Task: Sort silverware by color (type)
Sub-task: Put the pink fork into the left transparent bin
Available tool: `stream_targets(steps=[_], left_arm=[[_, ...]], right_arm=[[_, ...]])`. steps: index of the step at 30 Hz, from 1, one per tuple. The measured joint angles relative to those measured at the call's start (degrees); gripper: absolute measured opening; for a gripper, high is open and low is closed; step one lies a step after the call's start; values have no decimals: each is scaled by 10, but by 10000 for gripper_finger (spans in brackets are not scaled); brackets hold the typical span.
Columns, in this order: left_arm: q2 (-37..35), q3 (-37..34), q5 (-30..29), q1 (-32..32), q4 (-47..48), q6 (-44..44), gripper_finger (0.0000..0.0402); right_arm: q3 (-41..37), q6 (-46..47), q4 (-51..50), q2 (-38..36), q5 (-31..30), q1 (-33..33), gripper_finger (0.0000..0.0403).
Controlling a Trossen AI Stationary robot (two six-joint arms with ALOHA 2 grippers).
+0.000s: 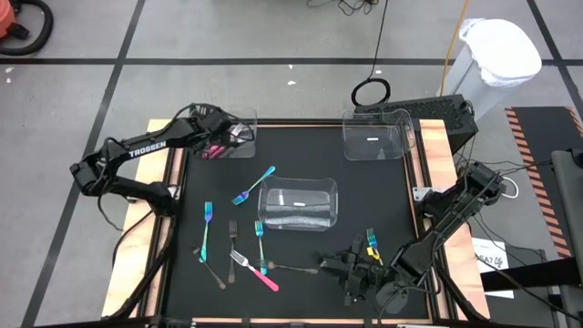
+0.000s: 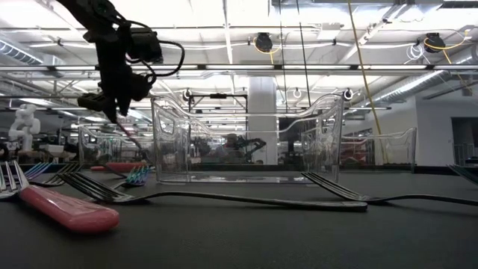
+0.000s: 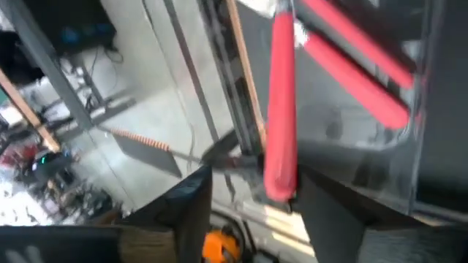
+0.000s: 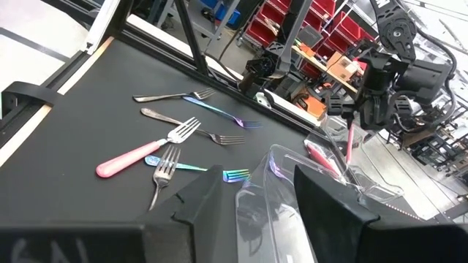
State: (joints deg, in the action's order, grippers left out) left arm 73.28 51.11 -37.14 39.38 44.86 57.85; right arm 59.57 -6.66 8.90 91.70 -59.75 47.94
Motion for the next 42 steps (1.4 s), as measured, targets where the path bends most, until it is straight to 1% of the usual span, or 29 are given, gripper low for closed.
stream_targets(steps=[3, 5, 11, 15, 17, 21, 25, 30, 34, 38, 42], left_arm=[[0, 0, -48, 0, 7, -16, 222], [0, 0, -60, 0, 14, -21, 225], [0, 0, -67, 0, 11, -36, 225], [0, 0, -68, -5, 12, -90, 225], [0, 0, -54, -14, 13, -129, 225], [0, 0, -6, -42, 22, -195, 225], [-6, 0, 34, -77, 27, -226, 225], [-30, 0, 53, -125, 26, -252, 225], [-58, 0, 79, -164, 24, -296, 225], [-84, 0, 124, -202, 22, -371, 225], [-99, 0, 147, -240, 15, -483, 225]], right_arm=[[0, 0, 0, 0, 0, 0, 164], [0, 0, 0, 0, 0, 0, 164], [0, 0, -1, 0, 0, 0, 164], [0, 0, -1, 0, 0, 0, 164], [0, 0, 0, 0, 0, 0, 164], [0, 0, 0, 0, 0, 0, 164], [0, 0, 0, 0, -1, 0, 164], [0, 0, 0, 0, -1, 0, 164], [0, 0, 0, 0, -1, 0, 164], [0, 3, 0, 0, -2, 0, 164], [0, 5, 0, 0, -2, 0, 164]])
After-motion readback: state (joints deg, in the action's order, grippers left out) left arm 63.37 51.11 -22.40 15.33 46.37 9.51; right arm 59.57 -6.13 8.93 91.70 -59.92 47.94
